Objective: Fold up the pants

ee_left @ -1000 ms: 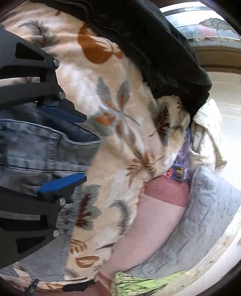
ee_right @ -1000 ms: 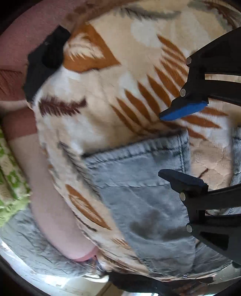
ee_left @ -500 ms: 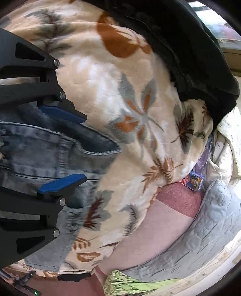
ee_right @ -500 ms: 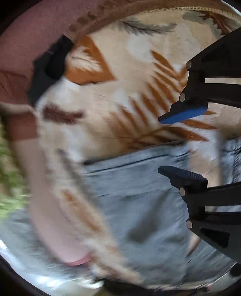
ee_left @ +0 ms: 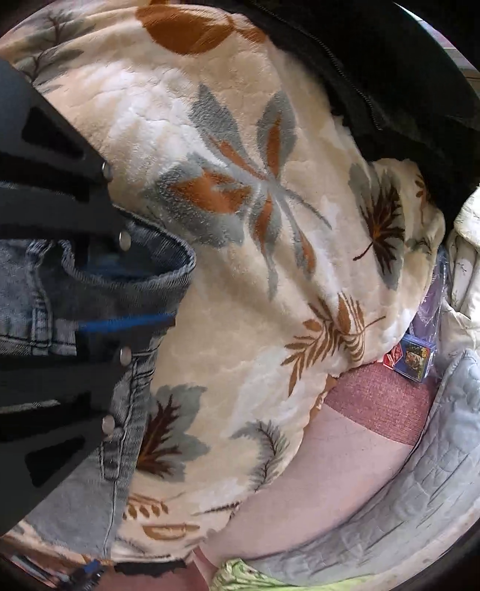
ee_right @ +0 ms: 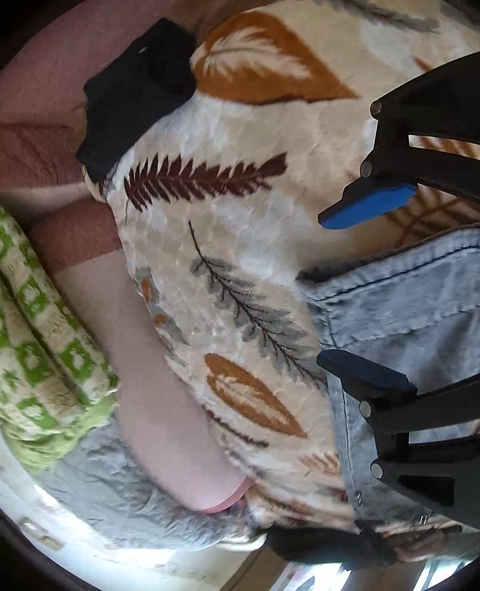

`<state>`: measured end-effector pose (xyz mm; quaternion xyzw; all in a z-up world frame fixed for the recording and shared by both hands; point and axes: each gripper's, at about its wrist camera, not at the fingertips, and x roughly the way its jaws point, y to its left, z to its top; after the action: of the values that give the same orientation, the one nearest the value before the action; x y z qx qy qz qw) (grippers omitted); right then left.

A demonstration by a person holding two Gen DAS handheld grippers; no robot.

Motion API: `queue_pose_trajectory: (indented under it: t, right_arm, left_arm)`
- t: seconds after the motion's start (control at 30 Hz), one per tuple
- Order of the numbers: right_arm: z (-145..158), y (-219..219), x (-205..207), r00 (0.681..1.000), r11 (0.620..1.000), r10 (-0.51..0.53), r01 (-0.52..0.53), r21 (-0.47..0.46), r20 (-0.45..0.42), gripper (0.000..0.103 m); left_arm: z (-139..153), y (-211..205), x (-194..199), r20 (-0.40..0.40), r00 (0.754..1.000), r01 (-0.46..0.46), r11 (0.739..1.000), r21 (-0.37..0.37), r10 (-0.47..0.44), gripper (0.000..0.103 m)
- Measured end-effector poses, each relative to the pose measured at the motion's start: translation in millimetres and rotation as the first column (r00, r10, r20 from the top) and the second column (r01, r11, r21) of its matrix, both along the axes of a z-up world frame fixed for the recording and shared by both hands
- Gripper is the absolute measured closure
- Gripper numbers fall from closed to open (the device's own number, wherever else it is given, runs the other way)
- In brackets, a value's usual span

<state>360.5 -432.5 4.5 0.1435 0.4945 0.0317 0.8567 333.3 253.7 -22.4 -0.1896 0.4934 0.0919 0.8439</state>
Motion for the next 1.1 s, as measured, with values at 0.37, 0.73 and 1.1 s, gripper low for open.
queue_pose_trajectory:
  t: [0.37,0.73,1.1]
  right_arm:
    - [15.5,26.2,-12.7,0.998,0.987,0.044,-0.036,-0.156,0.051,0.090]
    - [104.2,-0.3,-176.0,0.955,1.000,0.016,-0.009,-0.027,0.295,0.091]
    - [-14.9,-13.5,-347.5,0.978,0.979,0.203,-0.203,-0.002,-0.051,0.063]
  left_arm:
    - [28.7,-5.0,-16.9,0.067,0.998,0.000,0.998,0.069,-0.004,0.101]
    - [147.8,-31.9,-190.2,0.357,0.931,0.078,0.997,0.023,-0.081,0.100]
    - [58.7,-4.7,-334.9,0.073,0.982,0.176,0.984,0.019,-0.177,0.094]
